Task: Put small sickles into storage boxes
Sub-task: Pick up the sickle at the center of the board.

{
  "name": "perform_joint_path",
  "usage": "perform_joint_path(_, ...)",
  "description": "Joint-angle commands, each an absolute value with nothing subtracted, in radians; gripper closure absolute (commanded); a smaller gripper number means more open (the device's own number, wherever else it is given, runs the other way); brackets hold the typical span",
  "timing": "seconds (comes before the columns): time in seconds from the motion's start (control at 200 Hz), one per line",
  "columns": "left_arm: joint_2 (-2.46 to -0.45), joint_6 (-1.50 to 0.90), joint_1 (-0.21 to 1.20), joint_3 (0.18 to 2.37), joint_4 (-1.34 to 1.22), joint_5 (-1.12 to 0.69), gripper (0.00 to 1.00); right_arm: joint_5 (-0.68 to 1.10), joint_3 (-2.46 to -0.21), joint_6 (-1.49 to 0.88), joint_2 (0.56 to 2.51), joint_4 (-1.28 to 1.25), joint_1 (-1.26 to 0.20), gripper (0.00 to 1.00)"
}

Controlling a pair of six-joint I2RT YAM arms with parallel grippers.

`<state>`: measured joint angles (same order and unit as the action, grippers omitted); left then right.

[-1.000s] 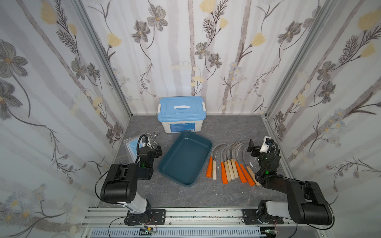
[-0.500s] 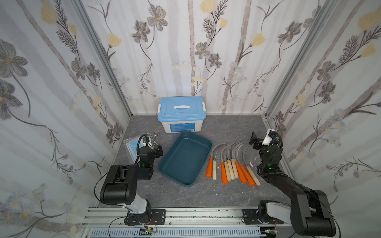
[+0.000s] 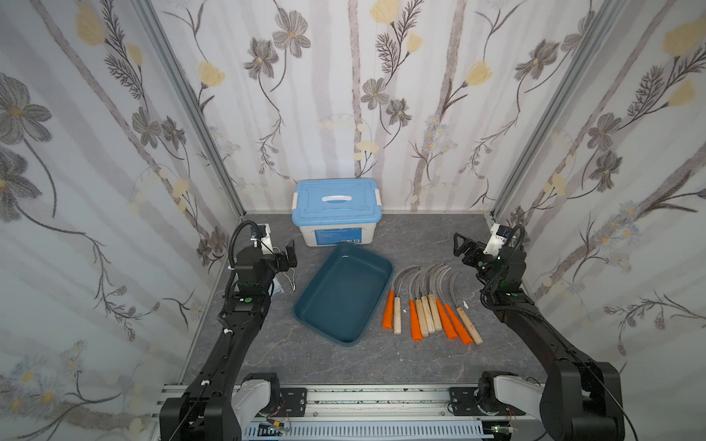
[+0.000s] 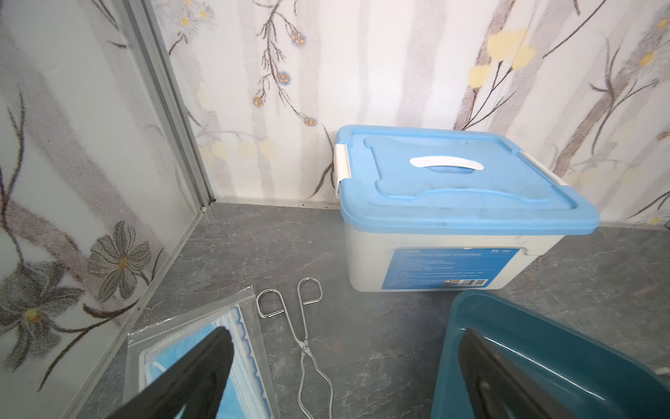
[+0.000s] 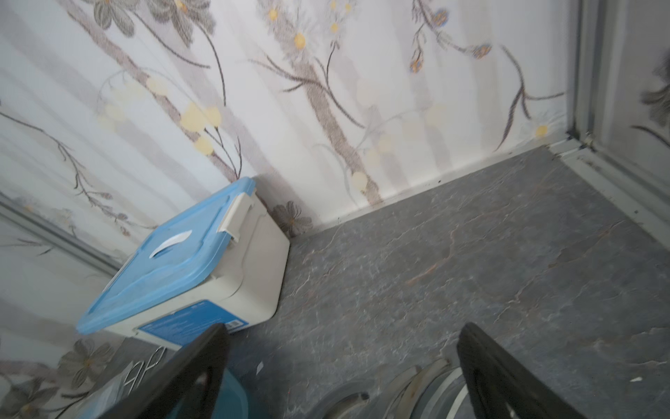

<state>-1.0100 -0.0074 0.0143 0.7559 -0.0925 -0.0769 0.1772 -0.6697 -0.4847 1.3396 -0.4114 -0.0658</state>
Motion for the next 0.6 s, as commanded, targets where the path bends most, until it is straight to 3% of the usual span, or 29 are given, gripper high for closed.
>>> perform_joint_path(0.0, -0.982, 0.022, 0.015, 0.864, 0.332, -0.121, 0.00, 0.088, -0.725, -0.460, 1.331, -0.262, -0.160, 0.02)
perform_joint_path(0.14, -0.996, 0.068, 0.017, 1.007, 0.551, -0.146, 0.00, 0.008, -0.734, -0.443, 1.322, -0.114, -0.294, 0.17)
perform_joint_path(0.21, -1.015, 0.068, 0.017, 1.063, 0.622, -0.174, 0.00, 0.006, -0.720, -0.461, 1.328, -0.076, -0.337, 0.34)
perform_joint_path(0.285, -1.043, 0.067, 0.018, 1.112, 0.683, -0.213, 0.00, 0.002, -0.705, -0.477, 1.341, -0.059, -0.399, 0.44)
perform_joint_path(0.465, -1.089, 0.092, 0.018, 1.170, 0.707, -0.188, 0.00, -0.200, -0.790, -0.518, 1.464, 0.075, -0.628, 0.36)
perform_joint_path(0.595, -1.107, 0.092, 0.020, 1.172, 0.706, -0.198, 0.00, -0.233, -0.830, -0.548, 1.588, 0.118, -0.717, 0.36)
